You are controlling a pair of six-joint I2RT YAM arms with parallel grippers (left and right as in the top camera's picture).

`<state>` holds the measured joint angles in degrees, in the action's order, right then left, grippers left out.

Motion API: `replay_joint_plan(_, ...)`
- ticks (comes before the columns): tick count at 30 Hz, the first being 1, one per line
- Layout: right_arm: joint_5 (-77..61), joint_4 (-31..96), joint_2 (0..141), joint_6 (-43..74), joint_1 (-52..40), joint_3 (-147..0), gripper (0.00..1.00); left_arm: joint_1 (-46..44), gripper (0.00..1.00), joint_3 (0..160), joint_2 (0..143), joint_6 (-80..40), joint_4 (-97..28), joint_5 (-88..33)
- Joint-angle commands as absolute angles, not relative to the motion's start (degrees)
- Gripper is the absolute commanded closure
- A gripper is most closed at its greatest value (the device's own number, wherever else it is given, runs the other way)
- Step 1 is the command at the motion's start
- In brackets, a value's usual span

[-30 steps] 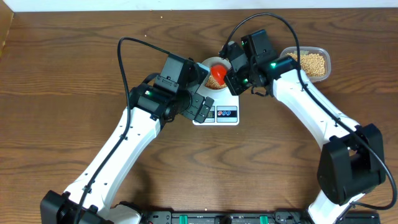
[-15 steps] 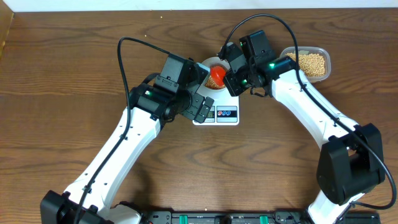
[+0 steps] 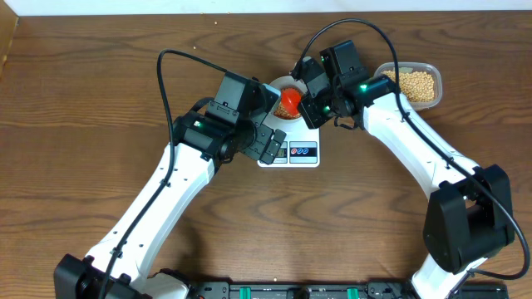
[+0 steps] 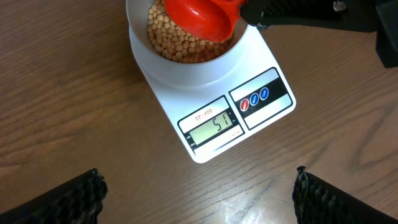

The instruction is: Scoop item into bowl and weigh 50g on scale

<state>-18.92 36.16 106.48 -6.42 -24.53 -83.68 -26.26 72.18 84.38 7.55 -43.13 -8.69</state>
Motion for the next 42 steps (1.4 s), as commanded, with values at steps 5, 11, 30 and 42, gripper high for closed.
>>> replay_joint_plan(5,-20.38,36.27,107.15,-5.13,-24.86,-84.31,0.99,-26.04,0.02,72.23,84.73,7.90,-43.29,-8.78)
replay_joint_plan(11,-22.28,36.23,107.15,-5.10,-24.86,-84.31,0.99,-26.04,0.02,72.23,84.73,7.90,-43.29,-8.78)
replay_joint_plan(30,-27.73,35.99,107.15,-4.73,-23.75,-84.31,0.99,-26.04,0.02,72.23,84.73,7.90,-43.29,-8.78)
replay_joint_plan(42,-42.63,34.06,107.15,-3.22,-15.94,-84.33,0.99,-26.04,0.02,72.23,84.73,7.90,-43.29,-8.78)
